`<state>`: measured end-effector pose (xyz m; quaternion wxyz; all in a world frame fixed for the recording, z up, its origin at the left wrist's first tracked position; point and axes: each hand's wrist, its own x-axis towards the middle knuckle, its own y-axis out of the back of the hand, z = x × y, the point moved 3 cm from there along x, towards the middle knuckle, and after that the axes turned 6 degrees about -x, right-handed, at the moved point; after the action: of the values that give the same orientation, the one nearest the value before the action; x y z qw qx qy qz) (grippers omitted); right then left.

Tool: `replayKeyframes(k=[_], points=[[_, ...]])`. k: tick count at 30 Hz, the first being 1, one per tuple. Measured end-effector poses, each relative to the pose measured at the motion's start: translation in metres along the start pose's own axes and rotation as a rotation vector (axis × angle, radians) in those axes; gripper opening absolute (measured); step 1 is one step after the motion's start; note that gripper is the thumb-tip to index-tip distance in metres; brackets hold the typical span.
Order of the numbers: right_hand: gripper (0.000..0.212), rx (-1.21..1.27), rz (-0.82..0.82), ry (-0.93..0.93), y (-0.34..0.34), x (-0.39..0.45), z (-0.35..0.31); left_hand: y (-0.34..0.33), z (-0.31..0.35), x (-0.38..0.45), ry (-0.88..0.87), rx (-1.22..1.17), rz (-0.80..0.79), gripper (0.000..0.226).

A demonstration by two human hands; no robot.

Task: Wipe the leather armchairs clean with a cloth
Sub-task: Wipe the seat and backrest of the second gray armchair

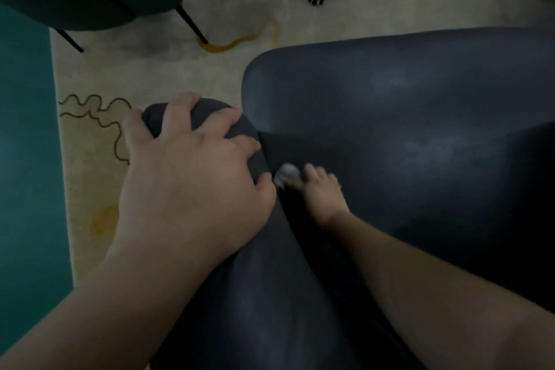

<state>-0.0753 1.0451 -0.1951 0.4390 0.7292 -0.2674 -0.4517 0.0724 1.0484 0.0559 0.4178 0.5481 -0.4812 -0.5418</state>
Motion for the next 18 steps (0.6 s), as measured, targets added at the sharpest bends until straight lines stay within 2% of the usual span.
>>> replayKeyframes(k=[2, 5, 7, 9, 11, 14, 18], points=[[0.045, -0.043, -0.088, 0.046, -0.01, -0.029, 0.0, 0.002, 0.0, -0.001, 0.007, -0.01, 0.013, 0.042], [0.045, -0.022, -0.17, -0.032, -0.003, -0.061, 0.009, 0.006, 0.0, -0.004, 0.016, -0.003, 0.004, 0.043], [0.05, 0.088, -0.091, -0.143, 0.016, -0.083, 0.015, 0.006, 0.0, -0.003, 0.018, 0.01, -0.016, 0.045], [0.055, 0.189, 0.058, -0.227, 0.042, -0.103, 0.017, 0.006, -0.001, -0.002, 0.02, 0.009, -0.033, 0.047], [0.053, 0.266, 0.176, -0.272, 0.069, -0.118, 0.016, 0.004, -0.001, -0.002, 0.022, 0.01, -0.041, 0.048], [0.047, 0.354, 0.247, -0.346, 0.102, -0.139, 0.014, 0.003, -0.001, -0.001, 0.022, 0.013, -0.052, 0.049], [0.048, 0.503, 0.307, -0.473, 0.138, -0.171, 0.014, 0.008, -0.001, -0.002, 0.003, -0.011, -0.105, 0.05]])
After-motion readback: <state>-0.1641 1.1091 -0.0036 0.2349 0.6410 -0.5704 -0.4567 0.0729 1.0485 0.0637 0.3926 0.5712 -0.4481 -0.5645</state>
